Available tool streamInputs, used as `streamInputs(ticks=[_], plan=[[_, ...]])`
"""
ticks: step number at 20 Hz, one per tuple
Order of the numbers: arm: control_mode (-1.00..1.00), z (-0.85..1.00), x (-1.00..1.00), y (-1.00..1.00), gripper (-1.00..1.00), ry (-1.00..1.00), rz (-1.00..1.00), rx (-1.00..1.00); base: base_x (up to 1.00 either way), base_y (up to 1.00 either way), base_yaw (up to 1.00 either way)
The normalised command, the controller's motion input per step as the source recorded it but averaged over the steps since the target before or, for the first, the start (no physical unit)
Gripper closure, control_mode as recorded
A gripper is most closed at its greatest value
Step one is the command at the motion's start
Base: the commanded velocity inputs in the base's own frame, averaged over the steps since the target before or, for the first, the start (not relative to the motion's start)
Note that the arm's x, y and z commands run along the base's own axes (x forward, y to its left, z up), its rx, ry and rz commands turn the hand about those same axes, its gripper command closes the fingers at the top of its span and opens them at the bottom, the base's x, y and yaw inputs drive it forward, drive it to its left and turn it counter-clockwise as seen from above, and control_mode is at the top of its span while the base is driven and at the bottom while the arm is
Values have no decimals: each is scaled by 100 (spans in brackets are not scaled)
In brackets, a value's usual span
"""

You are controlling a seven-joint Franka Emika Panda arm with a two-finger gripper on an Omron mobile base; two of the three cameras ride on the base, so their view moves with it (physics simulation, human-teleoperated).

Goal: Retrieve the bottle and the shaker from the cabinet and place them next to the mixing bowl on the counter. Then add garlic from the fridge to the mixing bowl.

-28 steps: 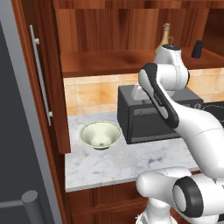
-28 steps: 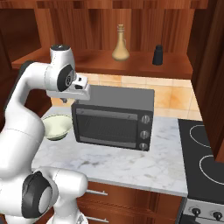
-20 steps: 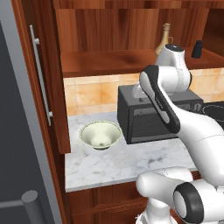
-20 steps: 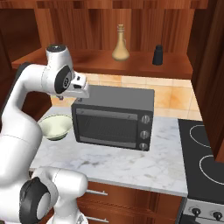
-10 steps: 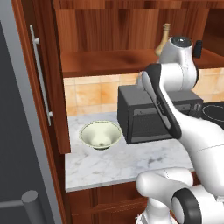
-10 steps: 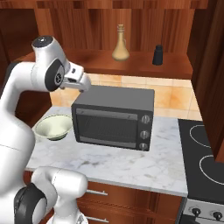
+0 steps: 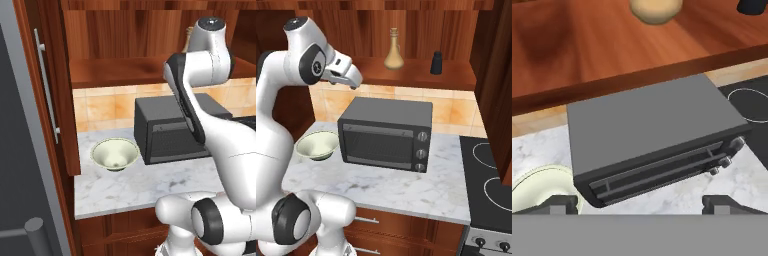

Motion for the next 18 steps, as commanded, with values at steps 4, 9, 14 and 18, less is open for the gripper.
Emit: streamInputs(ticks=[4,9,14,18], plan=[[-100,29,9,-31,-100,-17,-5,-6,0,0,0],[-100,14,16,-31,-100,-18,-2,-13,0,0,0],[-100,18,15,-28,-100,-10,-1,-13,0,0,0],[-100,29,26,-36,-100,0,0,-4,0,0,0]])
